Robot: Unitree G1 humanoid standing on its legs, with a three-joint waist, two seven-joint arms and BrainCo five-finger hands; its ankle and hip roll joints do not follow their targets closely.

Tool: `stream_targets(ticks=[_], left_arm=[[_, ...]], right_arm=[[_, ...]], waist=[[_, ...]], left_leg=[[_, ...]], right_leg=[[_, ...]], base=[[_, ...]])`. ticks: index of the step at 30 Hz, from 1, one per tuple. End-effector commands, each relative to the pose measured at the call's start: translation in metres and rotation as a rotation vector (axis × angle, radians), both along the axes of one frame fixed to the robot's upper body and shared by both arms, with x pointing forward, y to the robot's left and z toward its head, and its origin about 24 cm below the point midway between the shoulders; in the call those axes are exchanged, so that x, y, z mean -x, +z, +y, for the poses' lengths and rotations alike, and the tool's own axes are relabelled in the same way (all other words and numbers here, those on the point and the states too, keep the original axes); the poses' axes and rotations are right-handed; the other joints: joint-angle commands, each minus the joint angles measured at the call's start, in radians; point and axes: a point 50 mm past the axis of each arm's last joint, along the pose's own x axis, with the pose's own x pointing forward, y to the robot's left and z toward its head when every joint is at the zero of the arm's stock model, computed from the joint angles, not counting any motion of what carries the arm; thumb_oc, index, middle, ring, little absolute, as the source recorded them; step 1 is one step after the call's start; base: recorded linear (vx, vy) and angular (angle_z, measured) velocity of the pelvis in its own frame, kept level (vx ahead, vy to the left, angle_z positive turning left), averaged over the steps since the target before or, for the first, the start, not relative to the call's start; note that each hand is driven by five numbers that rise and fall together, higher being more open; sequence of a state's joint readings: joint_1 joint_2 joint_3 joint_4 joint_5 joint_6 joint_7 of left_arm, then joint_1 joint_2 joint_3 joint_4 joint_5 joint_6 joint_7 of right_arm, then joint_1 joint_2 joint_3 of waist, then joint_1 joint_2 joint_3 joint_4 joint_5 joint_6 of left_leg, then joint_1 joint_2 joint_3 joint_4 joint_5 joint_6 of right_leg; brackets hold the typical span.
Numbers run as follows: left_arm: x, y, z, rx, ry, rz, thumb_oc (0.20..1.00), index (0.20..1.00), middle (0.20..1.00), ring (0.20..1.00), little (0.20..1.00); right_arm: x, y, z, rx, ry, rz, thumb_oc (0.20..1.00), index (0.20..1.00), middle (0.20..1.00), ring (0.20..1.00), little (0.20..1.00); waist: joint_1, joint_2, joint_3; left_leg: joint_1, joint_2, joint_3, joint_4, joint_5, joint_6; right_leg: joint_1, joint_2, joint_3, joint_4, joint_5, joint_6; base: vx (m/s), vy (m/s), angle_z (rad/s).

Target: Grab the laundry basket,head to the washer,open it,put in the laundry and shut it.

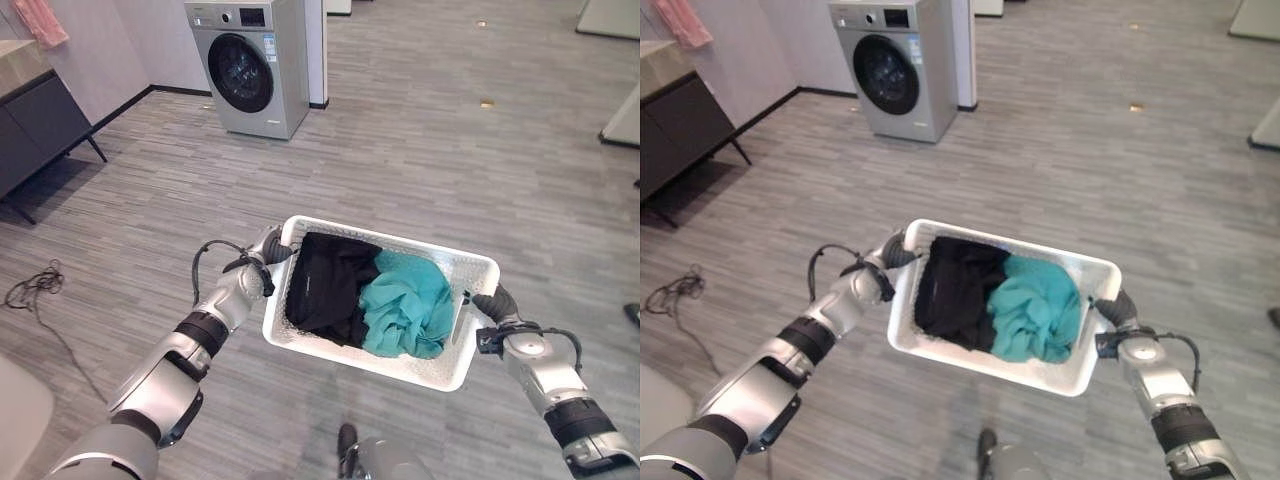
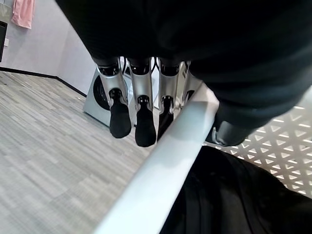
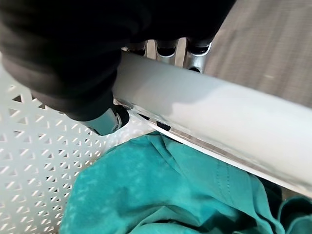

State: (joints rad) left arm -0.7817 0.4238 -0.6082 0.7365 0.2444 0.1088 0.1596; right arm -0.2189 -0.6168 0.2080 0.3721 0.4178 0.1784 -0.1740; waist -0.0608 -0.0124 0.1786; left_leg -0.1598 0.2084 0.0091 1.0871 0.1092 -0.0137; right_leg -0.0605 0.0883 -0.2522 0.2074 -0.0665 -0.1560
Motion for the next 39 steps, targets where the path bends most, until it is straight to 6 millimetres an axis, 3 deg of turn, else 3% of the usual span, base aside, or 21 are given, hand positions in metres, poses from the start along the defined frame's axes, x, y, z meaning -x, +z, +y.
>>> stream_targets(ticks=[1, 3, 7, 9, 12, 16, 18, 20, 21, 22, 23, 26, 27, 28, 30, 31, 33, 34, 35, 38, 39], left_arm=[[-0.011, 0.045, -0.029, 0.035, -0.095, -0.158, 0.200, 0.200, 0.200, 0.200, 0.200], [-0.011, 0.046, -0.038, 0.041, -0.120, -0.158, 0.200, 0.200, 0.200, 0.200, 0.200], [-0.011, 0.045, -0.056, 0.027, -0.159, -0.149, 0.200, 0.200, 0.200, 0.200, 0.200], [-0.013, 0.045, -0.056, 0.009, -0.157, -0.147, 0.200, 0.200, 0.200, 0.200, 0.200], [-0.016, 0.046, -0.052, -0.002, -0.146, -0.150, 0.200, 0.200, 0.200, 0.200, 0.200], [-0.016, 0.044, -0.042, 0.005, -0.119, -0.146, 0.200, 0.200, 0.200, 0.200, 0.200], [-0.014, 0.041, -0.032, -0.002, -0.103, -0.143, 0.200, 0.200, 0.200, 0.200, 0.200], [-0.014, 0.040, -0.032, -0.003, -0.103, -0.142, 0.200, 0.200, 0.200, 0.200, 0.200], [-0.012, 0.034, -0.028, -0.002, -0.105, -0.126, 0.200, 0.200, 0.200, 0.200, 0.200], [-0.012, 0.034, -0.028, -0.002, -0.105, -0.125, 0.200, 0.200, 0.200, 0.200, 0.200], [-0.011, 0.034, -0.024, 0.010, -0.090, -0.127, 0.200, 0.200, 0.200, 0.200, 0.200], [-0.010, 0.032, -0.023, 0.019, -0.088, -0.125, 0.200, 0.200, 0.200, 0.200, 0.200], [-0.010, 0.032, -0.023, 0.019, -0.087, -0.126, 0.200, 0.200, 0.200, 0.200, 0.200], [-0.010, 0.035, -0.018, 0.022, -0.072, -0.134, 0.200, 0.200, 0.200, 0.200, 0.200], [-0.010, 0.039, -0.012, 0.020, -0.055, -0.149, 0.200, 0.200, 0.200, 0.200, 0.200], [-0.011, 0.042, -0.008, 0.021, -0.051, -0.155, 0.200, 0.200, 0.200, 0.200, 0.200], [-0.010, 0.042, -0.008, 0.013, -0.058, -0.154, 0.200, 0.200, 0.200, 0.200, 0.200], [-0.011, 0.042, -0.009, 0.006, -0.062, -0.154, 0.200, 0.200, 0.200, 0.200, 0.200], [-0.011, 0.042, -0.009, 0.006, -0.063, -0.155, 0.200, 0.200, 0.200, 0.200, 0.200], [-0.008, 0.037, -0.006, 0.013, -0.055, -0.148, 0.200, 0.200, 0.200, 0.200, 0.200], [-0.008, 0.036, -0.006, 0.013, -0.055, -0.148, 0.200, 0.200, 0.200, 0.200, 0.200]], right_arm=[[-0.015, 0.050, 0.024, -0.118, 0.130, -0.278, 0.200, 0.200, 0.200, 0.200, 0.200], [-0.012, 0.048, 0.022, -0.116, 0.126, -0.274, 0.200, 0.200, 0.200, 0.200, 0.200], [-0.009, 0.048, 0.017, -0.101, 0.112, -0.276, 0.200, 0.200, 0.200, 0.200, 0.200], [-0.012, 0.051, 0.018, -0.098, 0.114, -0.287, 0.200, 0.200, 0.200, 0.200, 0.200], [-0.025, 0.052, 0.029, -0.117, 0.128, -0.290, 0.200, 0.200, 0.200, 0.200, 0.200], [-0.036, 0.049, 0.050, -0.139, 0.173, -0.273, 0.200, 0.200, 0.200, 0.200, 0.200], [-0.034, 0.046, 0.055, -0.146, 0.187, -0.273, 0.200, 0.200, 0.200, 0.200, 0.200], [-0.034, 0.046, 0.055, -0.147, 0.187, -0.272, 0.200, 0.200, 0.200, 0.200, 0.200], [-0.032, 0.041, 0.054, -0.128, 0.184, -0.258, 0.200, 0.200, 0.200, 0.200, 0.200], [-0.032, 0.041, 0.054, -0.128, 0.184, -0.258, 0.200, 0.200, 0.200, 0.200, 0.200], [-0.035, 0.040, 0.058, -0.127, 0.181, -0.254, 0.200, 0.200, 0.200, 0.200, 0.200], [-0.039, 0.043, 0.059, -0.113, 0.177, -0.263, 0.200, 0.200, 0.200, 0.200, 0.200], [-0.039, 0.043, 0.059, -0.113, 0.178, -0.263, 0.200, 0.200, 0.200, 0.200, 0.200], [-0.043, 0.046, 0.062, -0.105, 0.174, -0.274, 0.200, 0.200, 0.200, 0.200, 0.200], [-0.046, 0.049, 0.065, -0.098, 0.186, -0.279, 0.200, 0.200, 0.200, 0.200, 0.200], [-0.049, 0.054, 0.066, -0.090, 0.193, -0.291, 0.200, 0.200, 0.200, 0.200, 0.200], [-0.050, 0.055, 0.067, -0.093, 0.196, -0.296, 0.200, 0.200, 0.200, 0.200, 0.200], [-0.048, 0.053, 0.062, -0.105, 0.178, -0.295, 0.200, 0.200, 0.200, 0.200, 0.200], [-0.048, 0.053, 0.062, -0.105, 0.177, -0.295, 0.200, 0.200, 0.200, 0.200, 0.200], [-0.038, 0.045, 0.050, -0.138, 0.136, -0.281, 0.200, 0.200, 0.200, 0.200, 0.200], [-0.038, 0.045, 0.050, -0.138, 0.136, -0.280, 0.200, 0.200, 0.200, 0.200, 0.200]], waist=[[0.018, -0.048, -0.017], [0.030, -0.072, -0.006], [0.054, -0.081, 0.004], [0.069, -0.071, 0.002], [0.097, -0.057, -0.001], [0.119, -0.036, -0.033], [0.133, -0.046, -0.061], [0.134, -0.049, -0.063], [0.137, -0.065, -0.071], [0.138, -0.065, -0.076], [0.121, -0.062, -0.073], [0.110, -0.050, -0.058], [0.112, -0.051, -0.058], [0.105, -0.028, -0.040], [0.104, -0.010, -0.037], [0.101, 0.002, -0.034], [0.098, 0.004, -0.031], [0.094, 0.004, -0.028], [0.093, 0.007, -0.030], [0.072, -0.010, -0.025], [0.074, -0.008, -0.026]], left_leg=[[0.028, 0.042, 0.069, -0.145, -0.056, -0.004], [-0.031, 0.019, 0.103, -0.301, -0.083, 0.011], [-0.044, -0.034, 0.132, -0.775, -0.058, -0.015], [-0.041, -0.091, 0.106, -0.990, -0.006, -0.024], [-0.071, -0.130, 0.034, -1.114, 0.008, -0.038], [-0.047, -0.114, 0.048, -1.113, 0.023, -0.037], [-0.046, -0.123, 0.075, -1.026, 0.025, -0.025], [-0.049, -0.125, 0.077, -1.020, 0.020, -0.024], [-0.044, -0.154, 0.108, -0.961, -0.021, 0.000], [-0.051, -0.153, 0.110, -0.956, -0.022, 0.001], [0.006, -0.191, 0.140, -0.930, -0.095, 0.057], [0.041, -0.201, 0.164, -0.923, -0.129, 0.087], [0.040, -0.203, 0.168, -0.923, -0.130, 0.088], [0.088, -0.203, 0.185, -0.929, -0.156, 0.111], [0.142, -0.205, 0.190, -0.951, -0.177, 0.117], [0.174, -0.206, 0.188, -0.971, -0.196, 0.111], [0.193, -0.204, 0.178, -0.974, -0.216, 0.100], [0.198, -0.192, 0.172, -0.974, -0.221, 0.086], [0.196, -0.189, 0.170, -0.975, -0.217, 0.085], [0.235, -0.195, 0.149, -0.980, -0.254, 0.068], [0.237, -0.193, 0.150, -0.981, -0.256, 0.068]], right_leg=[[0.119, -0.021, 0.083, -0.122, -0.013, 0.119], [0.144, -0.045, 0.069, -0.129, -0.019, 0.127], [0.183, -0.064, 0.045, -0.115, -0.052, 0.151], [0.214, -0.054, 0.041, -0.116, -0.072, 0.162], [0.251, -0.045, 0.071, -0.115, -0.113, 0.174], [0.311, -0.054, 0.114, -0.109, -0.169, 0.188], [0.333, -0.097, 0.126, -0.073, -0.175, 0.202], [0.332, -0.100, 0.127, -0.072, -0.177, 0.204], [0.327, -0.147, 0.119, 0.014, -0.102, 0.243], [0.321, -0.147, 0.122, 0.015, -0.101, 0.244], [0.241, -0.199, 0.125, 0.231, 0.052, 0.290], [0.189, -0.223, 0.118, 0.373, 0.127, 0.316], [0.183, -0.225, 0.122, 0.381, 0.124, 0.317], [0.126, -0.280, 0.067, 0.480, 0.140, 0.322], [0.077, -0.323, 0.012, 0.457, 0.094, 0.300], [0.044, -0.341, -0.024, 0.374, 0.017, 0.282], [0.041, -0.350, -0.038, 0.321, -0.011, 0.288], [0.030, -0.343, -0.065, 0.173, -0.017, 0.280], [0.033, -0.339, -0.069, 0.163, -0.010, 0.277], [-0.002, -0.330, 0.003, -0.106, 0.072, 0.320], [0.001, -0.327, 0.004, -0.113, 0.076, 0.320]], base=[[0.27, -0.119, 0.38], [0.26, -0.067, 0.26], [0.25, 0.045, 0.07], [0.34, 0.064, -0.14], [0.41, 0.084, -0.38], [0.45, 0.163, -0.48], [0.58, 0.267, -0.45], [0.28, 0.139, -0.20], [0.37, 0.200, -0.15], [0.74, 0.485, -0.01], [0.37, 0.298, -0.09], [0.29, 0.234, 0.00], [0.24, 0.228, 0.11], [0.24, 0.216, 0.05], [0.34, 0.208, 0.00], [0.27, 0.082, -0.06], [0.25, -0.026, 0.06], [0.19, -0.077, 0.15], [0.14, -0.112, 0.19], [0.20, -0.125, 0.38], [0.20, -0.093, 0.33]])
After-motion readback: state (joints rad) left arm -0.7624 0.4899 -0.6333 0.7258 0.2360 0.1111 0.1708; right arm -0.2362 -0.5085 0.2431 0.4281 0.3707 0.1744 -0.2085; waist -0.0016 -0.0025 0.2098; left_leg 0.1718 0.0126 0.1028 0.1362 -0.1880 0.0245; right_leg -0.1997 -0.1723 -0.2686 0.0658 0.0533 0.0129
